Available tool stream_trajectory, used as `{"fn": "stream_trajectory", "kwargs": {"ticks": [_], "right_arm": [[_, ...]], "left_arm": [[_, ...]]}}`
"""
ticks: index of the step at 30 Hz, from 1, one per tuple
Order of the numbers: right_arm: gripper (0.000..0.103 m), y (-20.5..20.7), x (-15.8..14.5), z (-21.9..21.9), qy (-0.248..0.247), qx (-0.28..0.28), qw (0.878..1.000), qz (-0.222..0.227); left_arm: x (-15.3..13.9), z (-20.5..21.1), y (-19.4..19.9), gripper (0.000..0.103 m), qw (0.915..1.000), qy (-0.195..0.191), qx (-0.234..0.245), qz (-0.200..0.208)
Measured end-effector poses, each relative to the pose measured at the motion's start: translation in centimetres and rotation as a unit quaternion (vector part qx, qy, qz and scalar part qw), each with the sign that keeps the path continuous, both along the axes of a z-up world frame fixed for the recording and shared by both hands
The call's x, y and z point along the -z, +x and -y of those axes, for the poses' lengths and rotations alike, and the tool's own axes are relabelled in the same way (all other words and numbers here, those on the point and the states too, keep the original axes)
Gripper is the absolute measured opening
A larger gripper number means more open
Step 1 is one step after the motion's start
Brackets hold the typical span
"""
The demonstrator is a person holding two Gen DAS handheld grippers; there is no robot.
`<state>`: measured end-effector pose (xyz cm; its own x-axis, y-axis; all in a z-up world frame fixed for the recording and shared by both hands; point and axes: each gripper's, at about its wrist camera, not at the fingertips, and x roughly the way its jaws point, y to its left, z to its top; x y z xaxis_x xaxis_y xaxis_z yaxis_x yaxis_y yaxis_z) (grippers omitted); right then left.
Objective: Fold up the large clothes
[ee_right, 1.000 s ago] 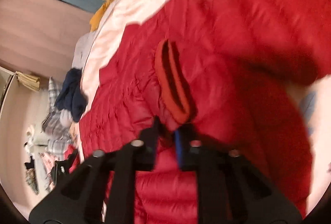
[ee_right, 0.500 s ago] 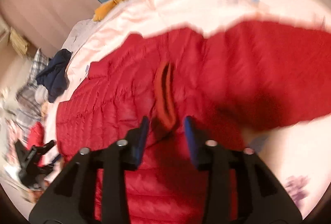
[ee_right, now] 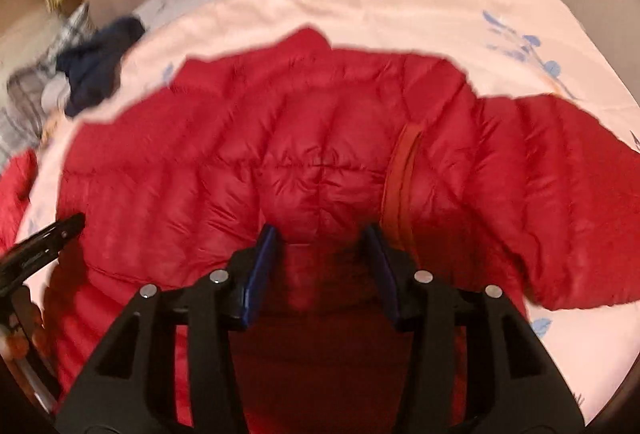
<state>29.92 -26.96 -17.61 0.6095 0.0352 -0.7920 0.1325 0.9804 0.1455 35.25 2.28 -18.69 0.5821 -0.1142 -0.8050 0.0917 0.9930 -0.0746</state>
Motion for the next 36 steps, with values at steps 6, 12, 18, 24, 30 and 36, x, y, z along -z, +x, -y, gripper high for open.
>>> {"fn": "stream_trajectory", "kwargs": {"ticks": [6,12,18,24,30,36], "right_arm": [[0.05,-0.2,-0.3,0.1,0.013,0.01,1.0,0.0],[0.074,-5.6,-3.6,1.4,0.041,0.025,0.998,0.044],[0.088,-13.6,-5.0,6.4,0.098,0.069,0.99,0.069],[0.088,-22.1,-3.1,14.1,0.16,0.172,0.967,0.095],[0.089,-28.5,-0.2,21.8,0.243,0.268,0.926,0.109],[0.088,-29.8,1.0,26.7,0.32,0.316,0.881,0.145]], "left_arm": [[-0.3,-0.5,0.3,0.078,1.0,0.0,0.002,-0.006],[-3.2,-1.8,-3.5,0.085,0.9973,-0.072,-0.014,0.004],[-5.8,-4.7,-11.2,0.099,0.9914,-0.125,-0.001,0.038],[-4.8,-8.7,-17.6,0.102,0.986,-0.161,-0.03,0.031],[-2.6,-11.1,-21.8,0.102,0.9857,-0.158,-0.059,-0.005],[-3.9,-10.5,-22.9,0.102,0.9836,-0.17,-0.062,-0.001]]}}
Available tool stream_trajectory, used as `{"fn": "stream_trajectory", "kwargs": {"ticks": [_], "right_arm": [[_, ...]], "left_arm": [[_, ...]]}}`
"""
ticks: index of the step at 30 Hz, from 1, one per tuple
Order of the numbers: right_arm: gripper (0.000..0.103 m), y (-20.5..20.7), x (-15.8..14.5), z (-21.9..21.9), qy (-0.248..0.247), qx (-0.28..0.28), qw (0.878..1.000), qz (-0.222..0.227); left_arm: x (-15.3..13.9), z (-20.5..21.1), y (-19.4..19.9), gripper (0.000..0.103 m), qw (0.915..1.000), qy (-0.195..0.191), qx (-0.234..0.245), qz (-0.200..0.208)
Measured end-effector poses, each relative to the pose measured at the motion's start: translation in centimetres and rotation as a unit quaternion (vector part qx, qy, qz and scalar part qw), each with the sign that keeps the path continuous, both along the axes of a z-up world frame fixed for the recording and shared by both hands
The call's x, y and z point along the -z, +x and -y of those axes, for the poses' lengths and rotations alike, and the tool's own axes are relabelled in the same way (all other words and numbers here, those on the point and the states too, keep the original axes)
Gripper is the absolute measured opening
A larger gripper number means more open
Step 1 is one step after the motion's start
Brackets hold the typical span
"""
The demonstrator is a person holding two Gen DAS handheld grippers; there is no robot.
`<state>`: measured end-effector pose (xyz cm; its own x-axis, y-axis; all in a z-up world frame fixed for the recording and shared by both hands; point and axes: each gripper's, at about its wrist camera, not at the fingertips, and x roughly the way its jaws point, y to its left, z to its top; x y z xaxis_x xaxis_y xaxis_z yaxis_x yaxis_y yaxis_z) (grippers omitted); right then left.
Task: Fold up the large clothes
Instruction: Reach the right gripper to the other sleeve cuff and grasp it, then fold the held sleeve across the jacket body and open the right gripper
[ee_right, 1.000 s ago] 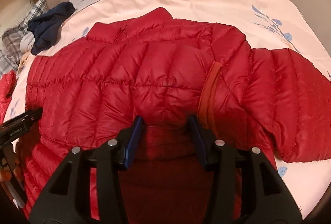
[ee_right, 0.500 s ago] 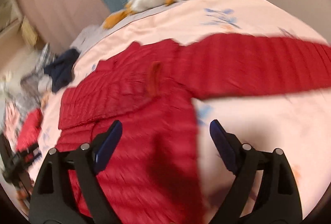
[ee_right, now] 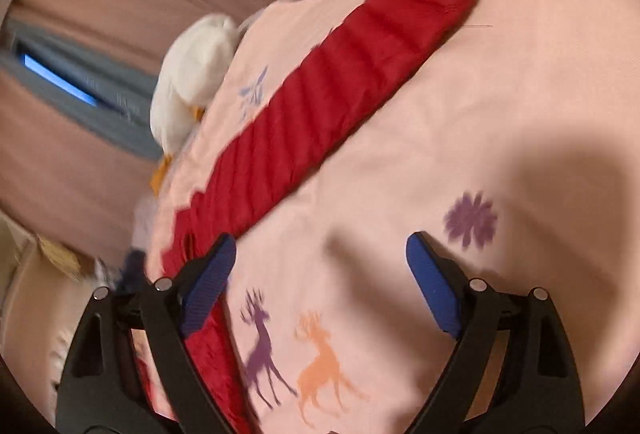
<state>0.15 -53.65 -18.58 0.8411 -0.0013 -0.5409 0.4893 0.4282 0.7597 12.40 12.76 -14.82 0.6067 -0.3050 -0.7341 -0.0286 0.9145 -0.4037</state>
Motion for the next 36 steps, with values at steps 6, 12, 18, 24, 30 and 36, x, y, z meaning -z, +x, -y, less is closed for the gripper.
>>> {"fn": "stream_trajectory", "kwargs": {"ticks": [6,12,18,24,30,36], "right_arm": [[0.087,2.6,0.2,3.5,0.037,0.032,0.999,0.002],[0.077,5.2,0.9,6.4,0.04,0.079,0.996,0.001],[0.043,6.1,2.0,8.3,0.054,0.136,0.989,0.006],[0.01,5.7,3.1,9.0,0.053,0.141,0.989,-0.001],[0.005,6.5,-1.0,6.5,-0.058,0.105,0.993,-0.019],[0.005,10.5,-9.7,-2.9,-0.25,-0.018,0.968,0.014]], "left_arm": [[-1.8,4.1,-0.3,0.102,0.9989,-0.001,0.043,0.016],[-2.6,6.7,-0.4,0.102,0.9978,0.012,0.061,0.022],[-2.5,8.2,0.4,0.102,0.9978,0.019,0.061,0.014],[-2.1,9.4,0.9,0.102,0.9975,0.02,0.067,0.01],[-1.9,9.7,0.7,0.102,0.9971,0.007,0.076,0.008],[-1.5,8.8,0.0,0.102,0.9968,-0.01,0.079,0.006]]}}
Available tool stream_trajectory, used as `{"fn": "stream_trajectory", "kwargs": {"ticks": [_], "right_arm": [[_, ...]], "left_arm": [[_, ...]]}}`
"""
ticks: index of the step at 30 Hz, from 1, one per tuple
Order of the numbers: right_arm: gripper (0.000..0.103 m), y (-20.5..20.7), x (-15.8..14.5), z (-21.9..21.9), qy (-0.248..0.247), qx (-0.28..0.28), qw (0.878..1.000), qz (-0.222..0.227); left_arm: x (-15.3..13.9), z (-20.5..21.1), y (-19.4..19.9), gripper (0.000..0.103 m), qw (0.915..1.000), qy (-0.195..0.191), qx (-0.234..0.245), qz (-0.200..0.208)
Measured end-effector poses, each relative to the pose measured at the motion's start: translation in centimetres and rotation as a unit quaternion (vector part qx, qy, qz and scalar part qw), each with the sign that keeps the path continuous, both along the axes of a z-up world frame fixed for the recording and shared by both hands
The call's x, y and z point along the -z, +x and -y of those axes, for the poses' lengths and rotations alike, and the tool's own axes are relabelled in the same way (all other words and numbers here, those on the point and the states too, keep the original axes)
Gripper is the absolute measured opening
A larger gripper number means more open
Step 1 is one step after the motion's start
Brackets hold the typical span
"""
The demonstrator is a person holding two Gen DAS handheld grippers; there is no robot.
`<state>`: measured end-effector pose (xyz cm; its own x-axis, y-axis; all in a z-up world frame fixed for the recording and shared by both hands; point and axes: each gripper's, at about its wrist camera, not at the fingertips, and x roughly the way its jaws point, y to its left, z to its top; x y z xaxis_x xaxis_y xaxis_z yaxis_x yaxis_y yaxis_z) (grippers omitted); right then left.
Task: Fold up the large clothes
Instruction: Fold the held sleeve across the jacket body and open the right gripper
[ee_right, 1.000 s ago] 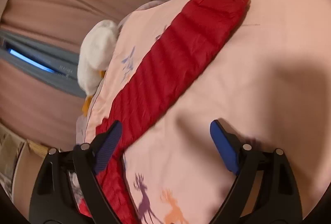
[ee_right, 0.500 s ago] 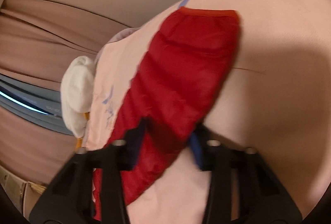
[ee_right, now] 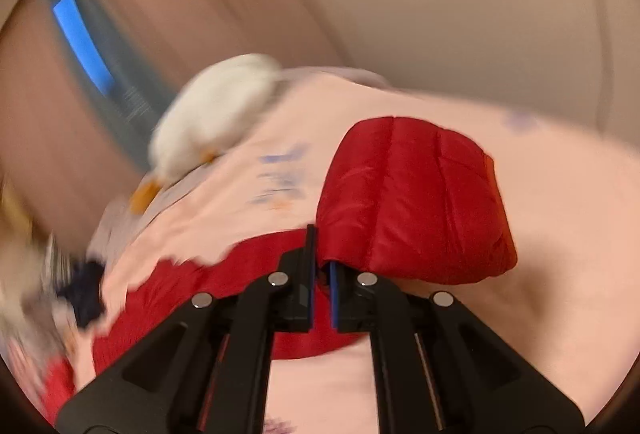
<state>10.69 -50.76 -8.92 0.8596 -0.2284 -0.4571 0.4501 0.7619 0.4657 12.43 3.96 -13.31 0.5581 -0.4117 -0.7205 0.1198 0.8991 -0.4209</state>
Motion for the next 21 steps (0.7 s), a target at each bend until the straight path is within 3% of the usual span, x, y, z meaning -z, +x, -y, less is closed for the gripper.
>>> {"fn": "stream_trajectory", "kwargs": {"ticks": [3,7,13,16,17,18,21], "right_arm": [[0.005,1.9,-2.9,-6.5,-0.067,-0.078,0.995,0.008],[0.005,4.5,-4.3,-15.2,-0.135,-0.173,0.976,0.004],[0.009,7.0,-1.6,-27.7,-0.236,-0.278,0.93,-0.044],[0.011,6.4,0.8,-32.1,-0.261,-0.321,0.907,-0.076],[0.015,6.3,2.0,-33.6,-0.266,-0.337,0.898,-0.094],[0.024,6.6,2.9,-34.5,-0.27,-0.347,0.891,-0.113],[0.045,6.7,4.0,-35.8,-0.279,-0.361,0.88,-0.13]], "left_arm": [[0.3,-0.8,-0.5,0.102,0.9999,-0.014,-0.002,-0.002],[0.7,-2.1,-0.7,0.102,0.9992,-0.038,-0.006,-0.011],[0.9,-3.8,-0.4,0.102,0.9968,-0.078,-0.007,-0.018],[1.1,-4.3,0.3,0.102,0.9947,-0.1,-0.005,-0.024],[1.2,-4.5,0.6,0.102,0.9941,-0.105,-0.004,-0.026],[1.2,-4.6,0.8,0.102,0.9934,-0.111,-0.005,-0.029],[1.6,-4.8,2.1,0.102,0.9894,-0.14,0.0,-0.041]]}}
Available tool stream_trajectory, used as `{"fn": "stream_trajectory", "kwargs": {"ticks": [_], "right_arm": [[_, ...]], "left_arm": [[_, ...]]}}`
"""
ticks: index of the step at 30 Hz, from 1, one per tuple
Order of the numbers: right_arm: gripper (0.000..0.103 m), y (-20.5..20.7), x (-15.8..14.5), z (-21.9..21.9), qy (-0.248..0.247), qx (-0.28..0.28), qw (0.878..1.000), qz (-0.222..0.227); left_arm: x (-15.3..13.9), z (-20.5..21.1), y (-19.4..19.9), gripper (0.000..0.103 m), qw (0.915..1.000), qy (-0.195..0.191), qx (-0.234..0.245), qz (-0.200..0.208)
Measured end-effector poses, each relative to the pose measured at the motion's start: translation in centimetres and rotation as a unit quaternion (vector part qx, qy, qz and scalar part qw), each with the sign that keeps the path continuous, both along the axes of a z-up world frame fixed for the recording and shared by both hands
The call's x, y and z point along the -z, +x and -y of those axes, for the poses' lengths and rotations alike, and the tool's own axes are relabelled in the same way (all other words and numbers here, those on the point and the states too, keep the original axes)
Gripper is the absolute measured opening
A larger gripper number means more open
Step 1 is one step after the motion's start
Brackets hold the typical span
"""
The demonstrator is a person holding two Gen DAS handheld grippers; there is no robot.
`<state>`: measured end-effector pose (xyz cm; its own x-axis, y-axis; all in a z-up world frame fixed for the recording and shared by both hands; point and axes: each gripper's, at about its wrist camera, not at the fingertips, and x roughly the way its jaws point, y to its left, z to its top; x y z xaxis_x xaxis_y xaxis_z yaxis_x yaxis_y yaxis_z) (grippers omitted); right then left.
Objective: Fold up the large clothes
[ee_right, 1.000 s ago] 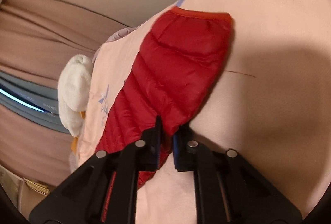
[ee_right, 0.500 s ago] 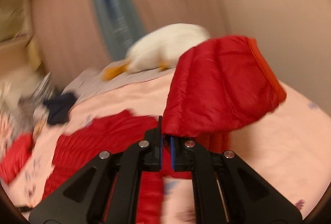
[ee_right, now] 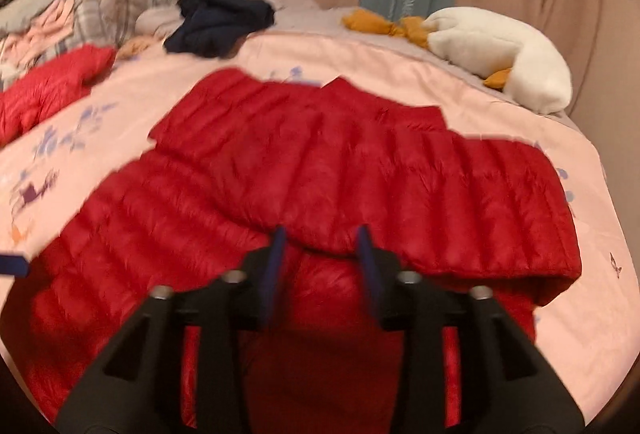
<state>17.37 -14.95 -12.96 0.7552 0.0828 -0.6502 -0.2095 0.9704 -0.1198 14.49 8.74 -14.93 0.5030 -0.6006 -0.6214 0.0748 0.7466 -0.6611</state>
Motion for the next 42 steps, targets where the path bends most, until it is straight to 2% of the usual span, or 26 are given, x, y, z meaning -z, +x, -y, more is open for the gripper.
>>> {"fn": "stream_trajectory", "kwargs": {"ticks": [5,7,10,13,15,17,20,23,24,25,26,28,33,36,37,39,42], "right_arm": [[0.059,-3.0,-2.1,0.7,-0.001,-0.017,0.999,0.045],[0.062,-5.2,-3.0,2.6,0.028,-0.012,0.998,0.056],[0.065,-7.8,-3.4,5.4,0.071,0.006,0.996,0.059],[0.065,-9.8,-3.5,7.5,0.106,0.022,0.992,0.06],[0.065,-11.0,-3.5,8.7,0.126,0.032,0.99,0.064],[0.065,-12.0,-3.5,9.8,0.147,0.042,0.986,0.07],[0.066,-12.6,-3.5,11.2,0.172,0.052,0.981,0.076],[0.066,-12.8,-3.4,12.3,0.184,0.065,0.978,0.076],[0.066,-12.9,-3.3,12.7,0.187,0.069,0.977,0.076],[0.066,-13.0,-3.2,13.0,0.187,0.072,0.977,0.077],[0.066,-13.0,-3.2,13.2,0.186,0.074,0.977,0.077],[0.066,-13.0,-2.9,13.8,0.182,0.081,0.977,0.075],[0.066,-13.0,-2.6,14.9,0.183,0.096,0.976,0.072],[0.066,-13.0,-2.6,15.3,0.185,0.102,0.975,0.073],[0.066,-13.0,-2.6,15.3,0.185,0.102,0.975,0.072],[0.066,-12.6,-2.5,15.3,0.184,0.103,0.975,0.069],[0.066,-12.1,-2.4,15.2,0.187,0.102,0.975,0.063]], "left_arm": [[0.5,1.0,2.6,0.102,0.9983,-0.049,0.02,-0.024],[0.7,1.9,4.1,0.102,0.9955,-0.082,0.038,-0.029],[1.1,3.5,6.6,0.102,0.9919,-0.111,0.048,-0.037],[2.3,5.1,9.6,0.102,0.9856,-0.153,0.04,-0.06],[2.9,5.8,11.0,0.102,0.9859,-0.151,0.028,-0.066],[3.6,6.5,12.7,0.101,0.9881,-0.135,0.006,-0.072],[4.0,7.1,14.2,0.093,0.99,-0.12,-0.015,-0.072],[4.1,7.4,15.3,0.076,0.9909,-0.108,-0.039,-0.07],[4.2,7.5,15.5,0.062,0.9914,-0.092,-0.051,-0.077],[4.3,7.5,15.7,0.042,0.9914,-0.083,-0.06,-0.081],[4.3,7.5,15.7,0.035,0.9915,-0.079,-0.065,-0.08],[4.0,7.4,15.5,0.013,0.9929,-0.063,-0.075,-0.067],[-0.1,6.5,14.9,0.008,0.9957,-0.028,-0.088,0.007],[-4.0,4.7,14.3,0.008,0.9913,-0.024,-0.111,0.067],[-4.6,4.1,14.1,0.008,0.99,-0.018,-0.117,0.076],[-5.2,2.8,14.1,0.008,0.9881,0.005,-0.129,0.084],[-3.5,0.9,14.3,0.008,0.9865,0.056,-0.143,0.057]]}}
